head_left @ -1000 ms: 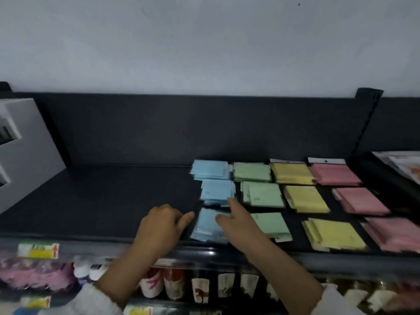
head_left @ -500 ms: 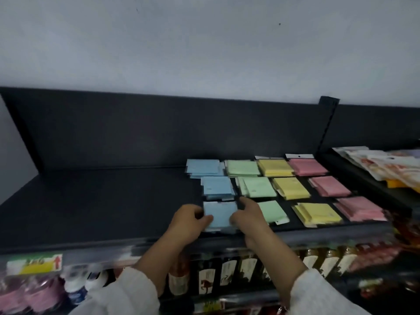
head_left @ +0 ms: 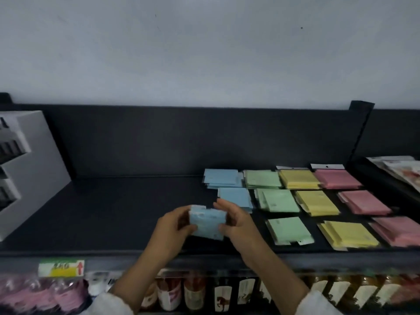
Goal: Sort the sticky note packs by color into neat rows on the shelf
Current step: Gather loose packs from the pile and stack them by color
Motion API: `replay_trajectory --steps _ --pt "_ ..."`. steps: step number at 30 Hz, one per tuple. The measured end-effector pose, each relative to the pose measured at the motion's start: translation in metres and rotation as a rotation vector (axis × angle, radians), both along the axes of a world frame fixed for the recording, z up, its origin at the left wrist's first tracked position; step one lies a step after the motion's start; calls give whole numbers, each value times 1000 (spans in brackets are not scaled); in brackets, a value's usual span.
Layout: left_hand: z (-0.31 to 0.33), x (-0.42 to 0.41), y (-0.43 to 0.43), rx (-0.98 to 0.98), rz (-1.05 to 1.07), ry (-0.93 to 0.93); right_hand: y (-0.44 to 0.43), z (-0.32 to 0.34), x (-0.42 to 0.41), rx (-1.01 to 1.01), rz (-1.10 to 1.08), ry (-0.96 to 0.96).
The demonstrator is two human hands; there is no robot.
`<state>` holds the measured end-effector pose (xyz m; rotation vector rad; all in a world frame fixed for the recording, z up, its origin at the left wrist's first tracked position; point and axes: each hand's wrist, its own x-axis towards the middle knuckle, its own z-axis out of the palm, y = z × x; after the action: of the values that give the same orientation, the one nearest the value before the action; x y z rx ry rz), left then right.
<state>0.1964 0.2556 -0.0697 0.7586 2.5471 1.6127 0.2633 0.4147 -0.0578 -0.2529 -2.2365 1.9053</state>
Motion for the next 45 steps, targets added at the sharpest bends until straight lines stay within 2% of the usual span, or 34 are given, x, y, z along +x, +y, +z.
replay_trajectory --steps 2,6,9,15,20,25,28,34,38,41,45 --pt "-5 0 0 -71 -26 -27 1 -7 -4 34 17 -64" --pt "-11 -4 1 -149 -2 34 3 -11 -8 21 35 -140" --pt "-13 -2 3 -215 16 85 3 -12 -9 190 39 -174" --pt "-13 7 2 -234 71 195 -2 -14 -11 342 71 -139" --pt "-7 6 -21 -222 126 175 -24 -13 -19 294 91 -84" --pt "6 0 -72 -171 176 87 -73 -7 -42 232 88 -11" --pt "15 -10 -116 -120 190 99 -108 0 -61 155 132 -2" --pt "17 -47 -211 -6 341 -170 -203 -1 -97 -28 93 -126" --pt "18 -74 -258 -68 360 -241 -251 0 -117 -183 95 -236" --pt "14 -88 -278 -10 304 -322 -274 -5 -125 -181 58 -293" --pt "1 -107 -287 -27 269 -404 -287 -12 -138 -55 -81 -336"
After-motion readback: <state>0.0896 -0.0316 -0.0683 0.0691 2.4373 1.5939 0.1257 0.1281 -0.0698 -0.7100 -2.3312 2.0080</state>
